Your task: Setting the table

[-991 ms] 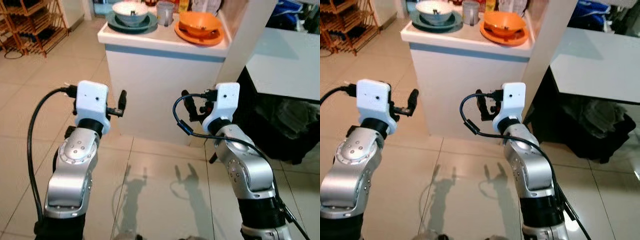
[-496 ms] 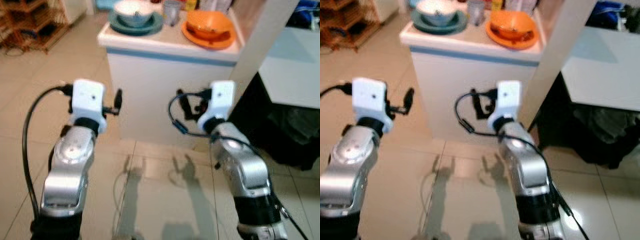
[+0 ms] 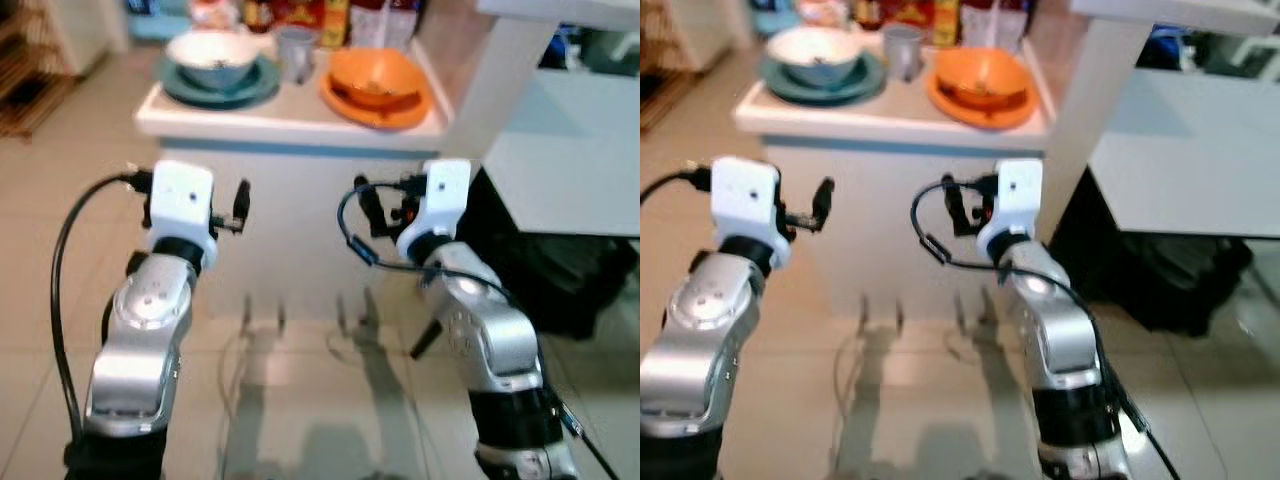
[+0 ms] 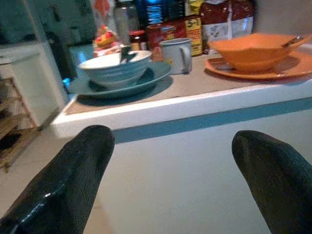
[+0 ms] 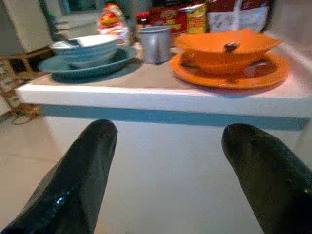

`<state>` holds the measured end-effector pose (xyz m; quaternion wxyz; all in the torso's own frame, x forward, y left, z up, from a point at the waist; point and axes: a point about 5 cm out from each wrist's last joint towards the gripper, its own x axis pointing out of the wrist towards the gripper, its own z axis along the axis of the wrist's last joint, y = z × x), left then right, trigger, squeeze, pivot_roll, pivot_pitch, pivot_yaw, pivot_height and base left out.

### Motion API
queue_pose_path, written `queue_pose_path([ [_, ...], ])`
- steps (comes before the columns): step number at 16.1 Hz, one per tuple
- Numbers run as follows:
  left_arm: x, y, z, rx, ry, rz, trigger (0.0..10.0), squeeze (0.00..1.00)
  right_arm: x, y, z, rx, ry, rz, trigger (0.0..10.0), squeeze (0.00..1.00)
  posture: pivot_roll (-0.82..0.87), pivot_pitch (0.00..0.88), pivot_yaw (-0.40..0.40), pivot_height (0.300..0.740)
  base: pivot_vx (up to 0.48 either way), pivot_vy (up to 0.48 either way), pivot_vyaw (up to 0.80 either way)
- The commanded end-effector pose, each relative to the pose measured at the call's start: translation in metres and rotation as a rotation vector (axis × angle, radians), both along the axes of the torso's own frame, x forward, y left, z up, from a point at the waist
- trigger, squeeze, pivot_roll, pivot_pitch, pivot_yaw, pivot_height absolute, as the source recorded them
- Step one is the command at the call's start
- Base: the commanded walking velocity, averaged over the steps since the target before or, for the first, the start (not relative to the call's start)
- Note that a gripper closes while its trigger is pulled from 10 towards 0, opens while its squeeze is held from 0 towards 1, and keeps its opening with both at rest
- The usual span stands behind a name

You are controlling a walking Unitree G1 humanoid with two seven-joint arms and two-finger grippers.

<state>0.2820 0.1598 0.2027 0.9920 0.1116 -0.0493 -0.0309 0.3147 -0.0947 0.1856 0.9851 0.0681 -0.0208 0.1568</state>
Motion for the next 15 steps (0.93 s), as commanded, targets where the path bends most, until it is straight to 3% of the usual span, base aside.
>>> queue_pose_path([
  [1,0.000,-0.009,0.001,-0.001,-0.003,-0.032,10.0,0.00,0.001,-0.010,0.004,-0.012,-0.016,-0.032,10.0,0.00,0.02,0.061,-0.056,0.740,0.461,0.000,0.00],
  [13,-0.002,-0.010,0.002,0.004,-0.009,-0.043,10.0,0.00,0.006,-0.011,0.038,-0.023,-0.120,-0.005,10.0,0.00,0.02,0.052,-0.062,0.740,0.458,0.000,0.00],
  [15,-0.005,-0.012,0.001,0.006,-0.005,-0.073,10.0,0.00,0.006,-0.012,0.047,-0.016,-0.132,-0.003,10.0,0.00,0.02,0.046,-0.063,0.740,0.437,0.000,-0.79],
])
